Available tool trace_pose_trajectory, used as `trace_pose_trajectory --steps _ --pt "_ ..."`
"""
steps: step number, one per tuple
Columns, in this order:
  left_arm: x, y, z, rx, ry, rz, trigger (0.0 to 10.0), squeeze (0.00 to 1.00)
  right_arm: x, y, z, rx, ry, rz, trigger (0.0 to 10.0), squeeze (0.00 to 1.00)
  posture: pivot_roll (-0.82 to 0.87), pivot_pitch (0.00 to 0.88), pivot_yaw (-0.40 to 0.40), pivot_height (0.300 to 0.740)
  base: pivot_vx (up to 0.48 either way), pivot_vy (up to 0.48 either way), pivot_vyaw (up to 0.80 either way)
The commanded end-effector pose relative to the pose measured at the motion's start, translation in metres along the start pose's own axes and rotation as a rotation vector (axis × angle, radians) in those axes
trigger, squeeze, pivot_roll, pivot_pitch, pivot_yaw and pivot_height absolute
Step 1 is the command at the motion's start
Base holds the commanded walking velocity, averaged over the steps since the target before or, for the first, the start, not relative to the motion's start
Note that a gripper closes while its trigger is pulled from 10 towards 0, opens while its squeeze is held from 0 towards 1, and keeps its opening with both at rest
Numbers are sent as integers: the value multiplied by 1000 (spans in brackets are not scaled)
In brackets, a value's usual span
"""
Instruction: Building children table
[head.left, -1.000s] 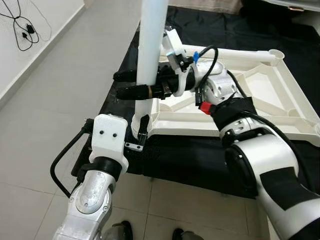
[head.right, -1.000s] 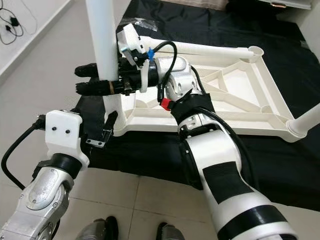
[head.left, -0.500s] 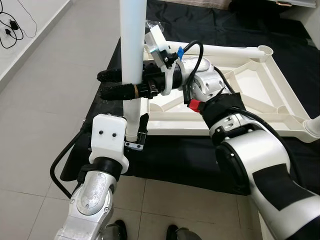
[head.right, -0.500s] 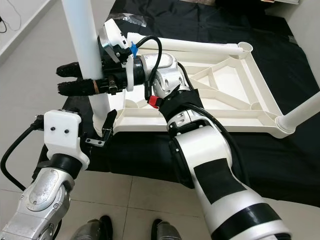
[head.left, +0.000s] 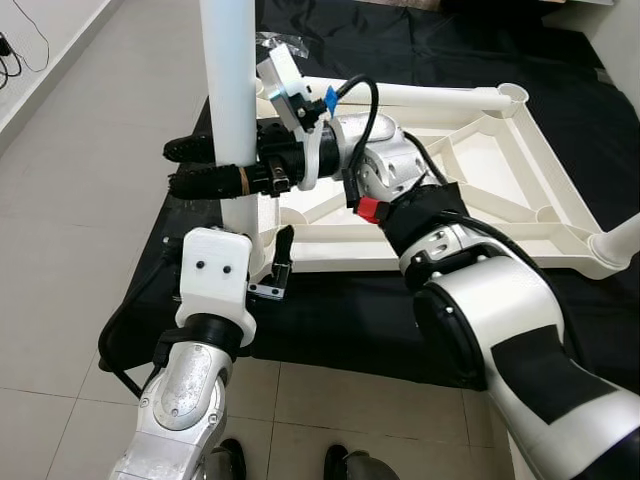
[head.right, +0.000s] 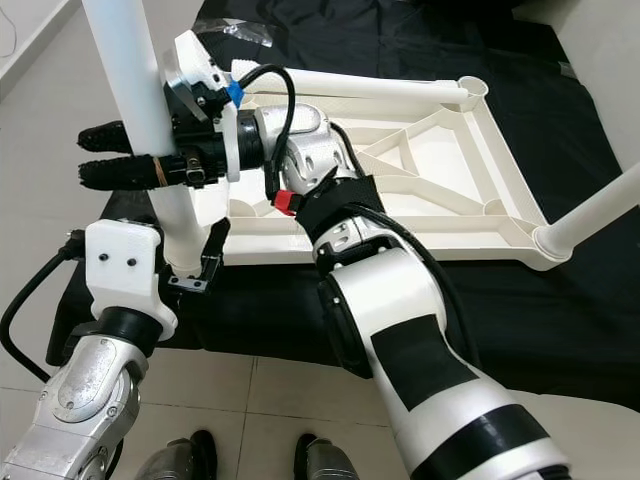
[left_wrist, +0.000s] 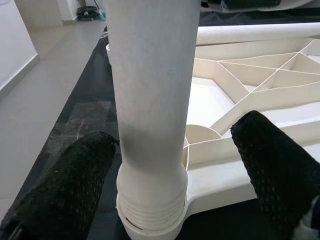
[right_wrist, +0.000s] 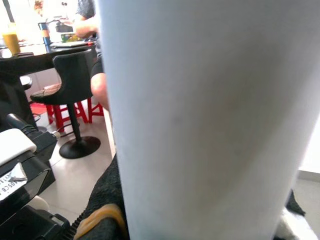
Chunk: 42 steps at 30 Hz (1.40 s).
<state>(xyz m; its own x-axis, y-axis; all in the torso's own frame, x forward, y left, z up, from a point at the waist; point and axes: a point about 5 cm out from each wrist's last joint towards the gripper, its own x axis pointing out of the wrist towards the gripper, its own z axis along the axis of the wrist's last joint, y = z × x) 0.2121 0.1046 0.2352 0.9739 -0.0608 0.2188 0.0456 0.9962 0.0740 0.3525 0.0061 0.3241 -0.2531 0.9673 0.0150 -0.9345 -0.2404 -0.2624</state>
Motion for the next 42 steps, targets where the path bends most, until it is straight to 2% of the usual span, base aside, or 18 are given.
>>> trace_pose_trajectory --steps 1,5,10,12,16,25,30,39,41,42 --pt "-4 0 -3 2 9 2 10000 0 -3 7 -40 176 14 -40 10000 0 104 272 -129 740 0 0 0" --pt "-4 1 -4 5 12 3 10000 0 -4 6 -41 178 16 -60 10000 0 104 272 -129 740 0 0 0" --pt "-5 7 -9 25 25 20 10000 0 -16 9 -46 176 -4 -82 10000 0 114 245 -124 740 0 0 0" --pt "-5 7 -9 25 25 20 10000 0 -16 9 -46 176 -4 -82 10000 0 114 245 -124 740 0 0 0" --pt "-3 12 -10 43 22 25 10000 0 -24 14 -43 144 -23 -27 10000 0 111 231 -117 740 0 0 0" --pt "-1 18 -10 68 4 31 10000 0 -18 22 -43 97 6 -10 10000 0 117 207 -113 740 0 0 0" --pt "-1 19 -11 70 3 30 10000 0 -17 24 -52 98 86 -47 10000 0 111 206 -114 740 0 0 0" --pt "-12 26 -17 86 40 58 10000 0 -19 24 -59 140 144 -75 10000 0 110 208 -122 740 0 0 0" --pt "-21 33 -25 108 80 82 10000 0 -19 20 -58 164 160 -111 10000 0 109 213 -129 740 0 0 0" --pt "-21 33 -25 108 80 82 10000 0 -19 20 -58 164 160 -111 10000 0 109 213 -129 740 0 0 0"
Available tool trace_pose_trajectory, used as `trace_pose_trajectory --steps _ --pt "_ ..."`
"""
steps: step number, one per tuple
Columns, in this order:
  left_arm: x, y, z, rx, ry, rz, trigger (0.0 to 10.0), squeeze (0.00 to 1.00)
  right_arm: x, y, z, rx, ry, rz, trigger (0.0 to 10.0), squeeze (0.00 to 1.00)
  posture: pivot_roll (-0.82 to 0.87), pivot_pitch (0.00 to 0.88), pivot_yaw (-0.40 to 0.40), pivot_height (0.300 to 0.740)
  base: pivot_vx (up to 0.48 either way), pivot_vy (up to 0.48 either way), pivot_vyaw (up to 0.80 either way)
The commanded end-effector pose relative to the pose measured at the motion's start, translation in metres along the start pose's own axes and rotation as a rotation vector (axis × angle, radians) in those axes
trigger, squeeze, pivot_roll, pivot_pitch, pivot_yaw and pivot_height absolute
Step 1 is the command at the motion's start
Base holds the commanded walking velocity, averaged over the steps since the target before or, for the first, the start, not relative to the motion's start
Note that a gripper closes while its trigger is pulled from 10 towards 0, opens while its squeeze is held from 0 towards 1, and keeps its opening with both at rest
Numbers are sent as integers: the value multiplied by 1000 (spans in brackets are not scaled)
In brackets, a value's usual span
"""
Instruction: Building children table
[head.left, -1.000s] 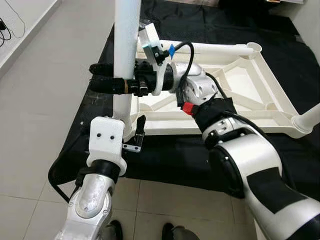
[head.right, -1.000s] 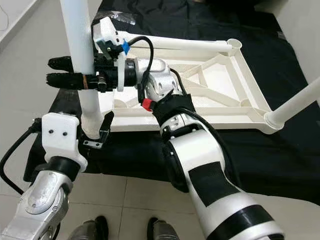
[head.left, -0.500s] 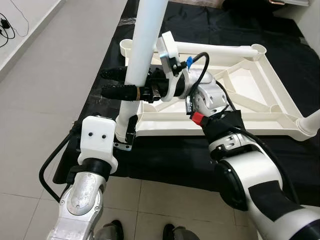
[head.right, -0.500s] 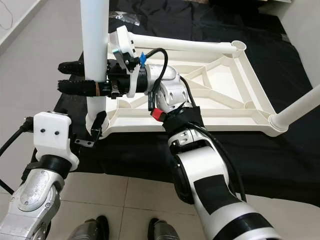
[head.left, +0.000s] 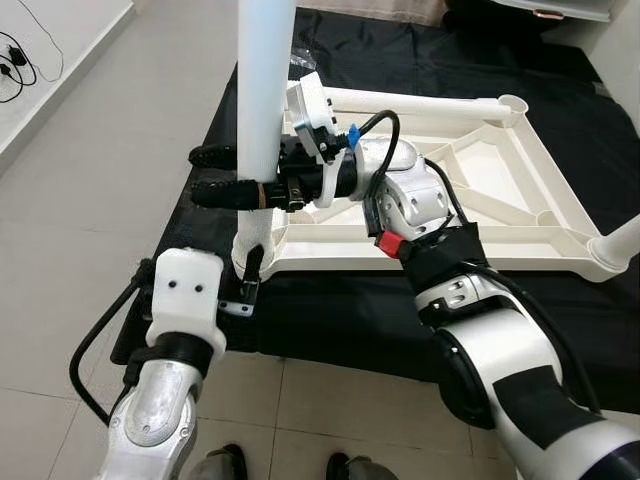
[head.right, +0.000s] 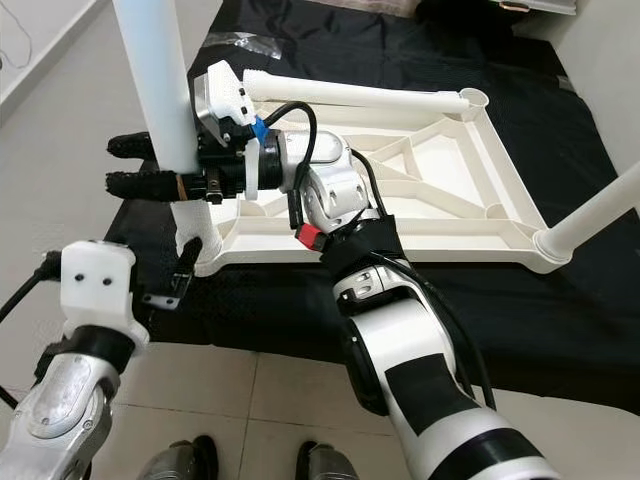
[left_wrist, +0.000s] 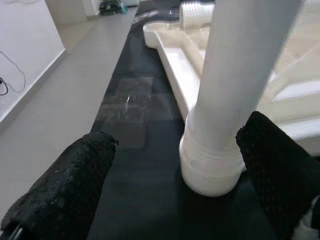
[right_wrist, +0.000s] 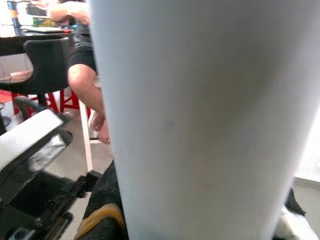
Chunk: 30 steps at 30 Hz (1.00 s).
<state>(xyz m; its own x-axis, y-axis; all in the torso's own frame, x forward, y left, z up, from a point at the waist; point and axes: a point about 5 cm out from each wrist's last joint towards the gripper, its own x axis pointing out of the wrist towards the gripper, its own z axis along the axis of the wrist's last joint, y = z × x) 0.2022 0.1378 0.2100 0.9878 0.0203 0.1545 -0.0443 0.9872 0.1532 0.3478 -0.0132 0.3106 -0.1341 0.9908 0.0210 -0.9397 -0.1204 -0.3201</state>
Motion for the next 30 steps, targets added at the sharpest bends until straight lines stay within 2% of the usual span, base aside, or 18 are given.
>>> trace_pose_trajectory --steps 1,6,15,19,21,30 --pt "-7 5 -5 20 20 15 10000 0 -1 9 -47 226 152 -2 10000 0 109 213 -129 740 0 0 0" --pt "-13 7 -8 29 41 22 10000 0 1 3 -52 236 200 -101 10000 0 108 221 -132 740 0 0 0" --pt "-14 7 -9 24 46 31 10000 0 -3 -1 -56 251 226 -172 10000 0 102 228 -130 740 0 0 0" --pt "-15 7 -10 20 46 17 10000 0 -7 -4 -60 273 236 -241 10000 0 102 230 -130 740 0 0 0" --pt "-18 1 -13 -8 68 -38 10000 0 -11 -6 -64 287 254 -303 10000 0 104 231 -129 740 0 0 0" --pt "-31 -18 -16 -56 99 -184 10000 0 -16 -10 -69 310 268 -396 10000 0 104 237 -125 740 0 0 0"
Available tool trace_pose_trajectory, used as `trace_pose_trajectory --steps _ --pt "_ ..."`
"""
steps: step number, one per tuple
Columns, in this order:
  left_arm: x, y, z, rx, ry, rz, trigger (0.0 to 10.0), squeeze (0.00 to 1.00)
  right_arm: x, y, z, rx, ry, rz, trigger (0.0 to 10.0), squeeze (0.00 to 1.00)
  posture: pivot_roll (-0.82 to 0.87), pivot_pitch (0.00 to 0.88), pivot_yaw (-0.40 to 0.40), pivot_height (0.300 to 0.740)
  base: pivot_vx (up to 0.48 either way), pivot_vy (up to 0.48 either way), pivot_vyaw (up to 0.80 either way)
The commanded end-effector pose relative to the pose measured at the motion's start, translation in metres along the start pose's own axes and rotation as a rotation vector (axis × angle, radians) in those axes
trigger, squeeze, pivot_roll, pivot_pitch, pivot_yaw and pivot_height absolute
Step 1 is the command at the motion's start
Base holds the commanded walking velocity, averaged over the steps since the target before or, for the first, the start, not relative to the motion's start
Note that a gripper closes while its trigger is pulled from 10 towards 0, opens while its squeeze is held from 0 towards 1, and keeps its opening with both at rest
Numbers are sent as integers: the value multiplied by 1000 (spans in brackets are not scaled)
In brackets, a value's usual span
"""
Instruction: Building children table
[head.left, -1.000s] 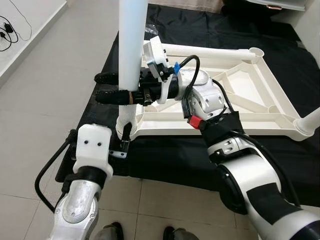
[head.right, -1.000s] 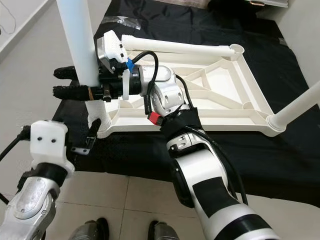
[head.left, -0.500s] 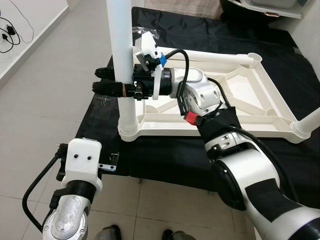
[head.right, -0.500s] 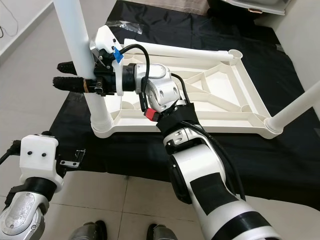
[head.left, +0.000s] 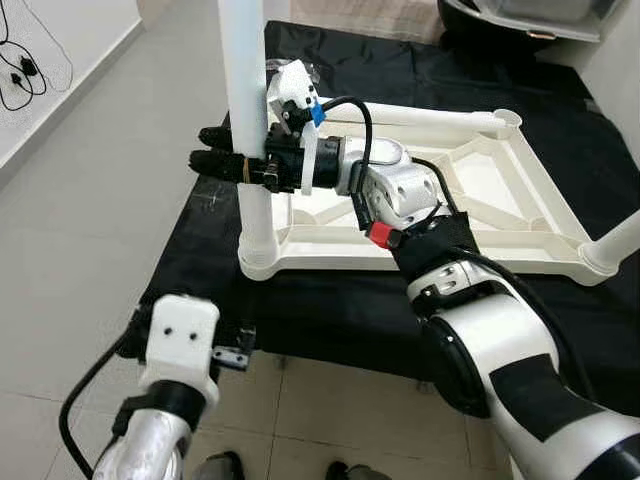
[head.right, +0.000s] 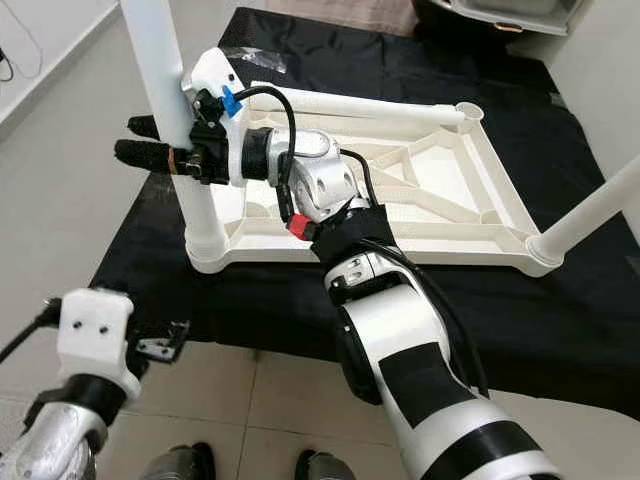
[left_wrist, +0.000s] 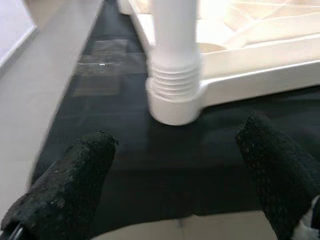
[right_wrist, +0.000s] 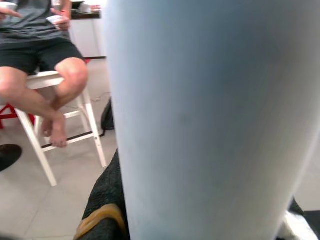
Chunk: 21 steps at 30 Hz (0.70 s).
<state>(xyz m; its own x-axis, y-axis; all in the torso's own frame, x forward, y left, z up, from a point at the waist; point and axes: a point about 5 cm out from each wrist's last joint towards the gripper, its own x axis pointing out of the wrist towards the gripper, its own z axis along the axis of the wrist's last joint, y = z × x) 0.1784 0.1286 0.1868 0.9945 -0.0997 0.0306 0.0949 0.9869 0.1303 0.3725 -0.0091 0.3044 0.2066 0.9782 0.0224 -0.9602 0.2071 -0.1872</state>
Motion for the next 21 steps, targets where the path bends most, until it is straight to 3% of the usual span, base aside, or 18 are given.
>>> trace_pose_trajectory --steps 1,2,11,14,17,21 --pt "-3 -7 1 -16 -7 -49 10000 0 -13 -1 -57 151 204 -71 10000 0 104 237 -125 740 0 0 0" --pt "-4 -13 0 -24 -3 -76 10000 0 -15 -2 -58 162 204 -99 10000 0 104 237 -126 740 0 0 0" --pt "-3 -16 0 -31 -8 -80 10000 0 -20 -6 -60 169 183 -166 10000 0 104 238 -125 740 0 0 0" --pt "-3 -14 0 -18 -10 -77 10000 0 -27 -19 -61 210 174 -346 10000 0 103 237 -122 740 0 0 0" --pt "-4 -15 0 -18 -10 -77 10000 0 -31 -24 -62 226 175 -413 10000 0 104 233 -121 740 0 0 0" --pt "-5 -16 -1 -17 -7 -77 10000 0 -34 -23 -57 232 123 -360 10000 0 105 230 -118 740 0 0 0"
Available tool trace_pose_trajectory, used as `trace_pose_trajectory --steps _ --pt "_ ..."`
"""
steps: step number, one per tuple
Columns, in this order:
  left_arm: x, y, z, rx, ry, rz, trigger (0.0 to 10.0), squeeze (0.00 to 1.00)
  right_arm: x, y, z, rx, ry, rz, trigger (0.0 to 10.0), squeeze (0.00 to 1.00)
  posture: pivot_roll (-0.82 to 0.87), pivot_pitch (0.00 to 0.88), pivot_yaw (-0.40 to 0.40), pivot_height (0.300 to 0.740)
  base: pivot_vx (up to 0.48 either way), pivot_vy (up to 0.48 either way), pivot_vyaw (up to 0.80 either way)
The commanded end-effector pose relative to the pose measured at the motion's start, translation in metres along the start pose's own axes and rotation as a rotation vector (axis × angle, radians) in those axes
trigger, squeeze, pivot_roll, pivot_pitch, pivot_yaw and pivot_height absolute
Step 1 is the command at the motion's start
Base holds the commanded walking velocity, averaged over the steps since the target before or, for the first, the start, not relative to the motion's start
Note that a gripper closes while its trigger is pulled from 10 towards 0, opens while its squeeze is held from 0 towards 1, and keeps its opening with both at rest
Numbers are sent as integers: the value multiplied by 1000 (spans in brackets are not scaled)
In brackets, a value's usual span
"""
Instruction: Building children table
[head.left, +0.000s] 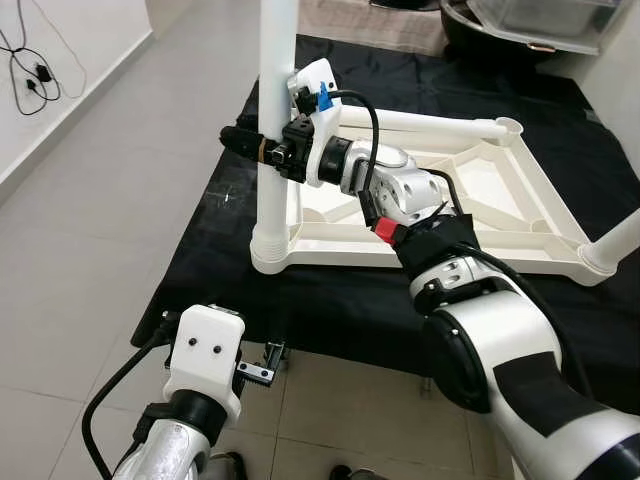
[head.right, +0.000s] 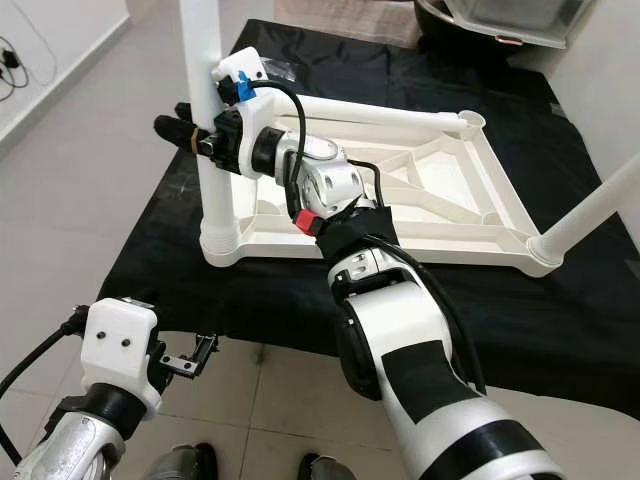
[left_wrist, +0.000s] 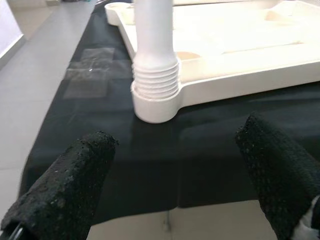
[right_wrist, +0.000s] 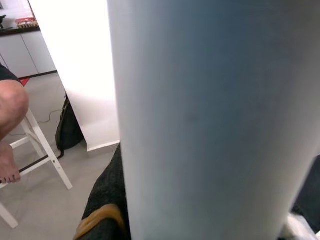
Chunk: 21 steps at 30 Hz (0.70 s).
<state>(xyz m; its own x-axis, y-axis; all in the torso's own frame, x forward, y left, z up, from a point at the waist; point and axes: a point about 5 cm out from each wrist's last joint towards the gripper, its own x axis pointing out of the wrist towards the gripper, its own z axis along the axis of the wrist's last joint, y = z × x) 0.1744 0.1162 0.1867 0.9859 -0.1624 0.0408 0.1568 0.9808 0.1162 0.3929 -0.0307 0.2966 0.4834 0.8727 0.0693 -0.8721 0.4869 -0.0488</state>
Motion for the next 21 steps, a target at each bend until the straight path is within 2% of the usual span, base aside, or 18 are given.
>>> trace_pose_trajectory --steps 1,4,8,12,18,21 --pt "-2 -3 -3 -1 11 -15 10000 0 -16 -10 -43 89 134 -52 10000 0 105 230 -118 740 0 0 0" --pt "-2 -3 -3 2 13 -15 10000 0 -17 -8 -43 73 125 -20 10000 0 107 226 -120 740 0 0 0" --pt "-2 -3 -3 8 12 -17 10000 0 -18 -9 -45 61 123 -40 10000 0 109 222 -118 740 0 0 0" --pt "-2 -2 -3 14 5 -15 10000 0 -20 -14 -45 57 99 -112 10000 0 113 213 -110 740 0 0 0" --pt "-2 -2 -3 16 2 -16 10000 0 -22 -17 -45 51 96 -154 10000 0 111 210 -108 740 0 0 0" --pt "-1 -4 -1 18 -6 -24 10000 0 -28 -21 -47 58 75 -236 10000 0 109 209 -111 740 0 0 0"
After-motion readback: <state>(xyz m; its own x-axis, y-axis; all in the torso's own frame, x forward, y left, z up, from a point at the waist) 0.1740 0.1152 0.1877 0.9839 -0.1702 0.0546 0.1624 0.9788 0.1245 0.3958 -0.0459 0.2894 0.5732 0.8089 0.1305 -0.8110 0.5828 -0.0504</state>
